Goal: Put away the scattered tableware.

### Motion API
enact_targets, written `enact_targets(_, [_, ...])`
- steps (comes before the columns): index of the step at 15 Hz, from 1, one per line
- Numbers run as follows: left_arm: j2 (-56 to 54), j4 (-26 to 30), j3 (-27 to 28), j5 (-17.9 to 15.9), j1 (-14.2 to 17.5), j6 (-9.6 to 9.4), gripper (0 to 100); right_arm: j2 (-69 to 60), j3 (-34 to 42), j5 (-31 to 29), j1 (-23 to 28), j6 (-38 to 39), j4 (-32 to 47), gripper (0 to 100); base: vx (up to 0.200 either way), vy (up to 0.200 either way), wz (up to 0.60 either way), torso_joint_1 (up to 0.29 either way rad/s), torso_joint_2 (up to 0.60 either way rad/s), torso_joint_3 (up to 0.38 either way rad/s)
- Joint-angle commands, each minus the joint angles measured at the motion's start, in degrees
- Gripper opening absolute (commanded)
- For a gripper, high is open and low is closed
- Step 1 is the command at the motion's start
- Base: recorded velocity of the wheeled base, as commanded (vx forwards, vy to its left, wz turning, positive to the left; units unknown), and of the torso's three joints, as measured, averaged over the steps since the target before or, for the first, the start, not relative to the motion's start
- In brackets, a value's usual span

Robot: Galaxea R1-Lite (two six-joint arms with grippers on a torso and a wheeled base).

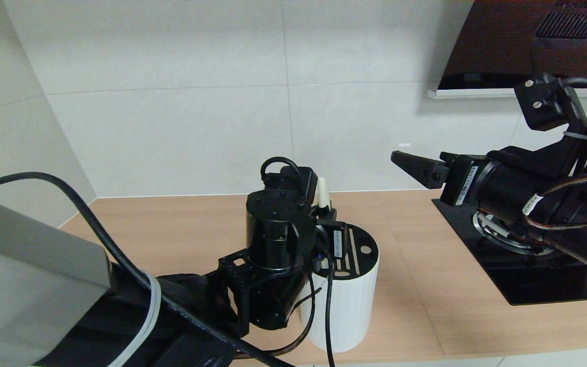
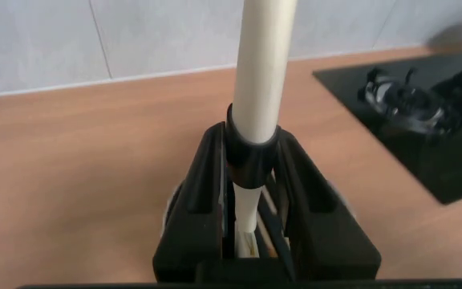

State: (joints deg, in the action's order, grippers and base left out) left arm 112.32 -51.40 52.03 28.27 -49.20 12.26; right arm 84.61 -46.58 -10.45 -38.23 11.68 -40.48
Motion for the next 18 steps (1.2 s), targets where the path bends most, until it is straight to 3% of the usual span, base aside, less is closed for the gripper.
enact_targets(1, [0.88, -0.02, -0.26, 0.03, -0.11, 0.04, 0, 0.29, 0.00, -0.01, 0.00, 0.01, -0.03, 100, 0.000, 0.000, 0.00, 0.000, 0.00, 0.000])
enact_targets(8, [1.14, -0.02, -0.88, 0.03, -0.11, -0.22, 0, 0.29, 0.26, 0.08, 0.00, 0.01, -0.03, 100, 0.000, 0.000, 0.00, 0.000, 0.00, 0.000])
enact_targets(9, [1.05, -0.02, -0.96, 0.03, -0.19, -0.22, 100, 0.29, 0.26, 0.08, 0.00, 0.01, -0.03, 100, 0.000, 0.000, 0.00, 0.000, 0.00, 0.000])
enact_targets(18, [-0.26, -0.72, -0.88, 0.12, -0.19, -0.22, 100, 0.46, 0.26, 0.08, 0.00, 0.01, -0.03, 100, 0.000, 0.000, 0.00, 0.000, 0.00, 0.000])
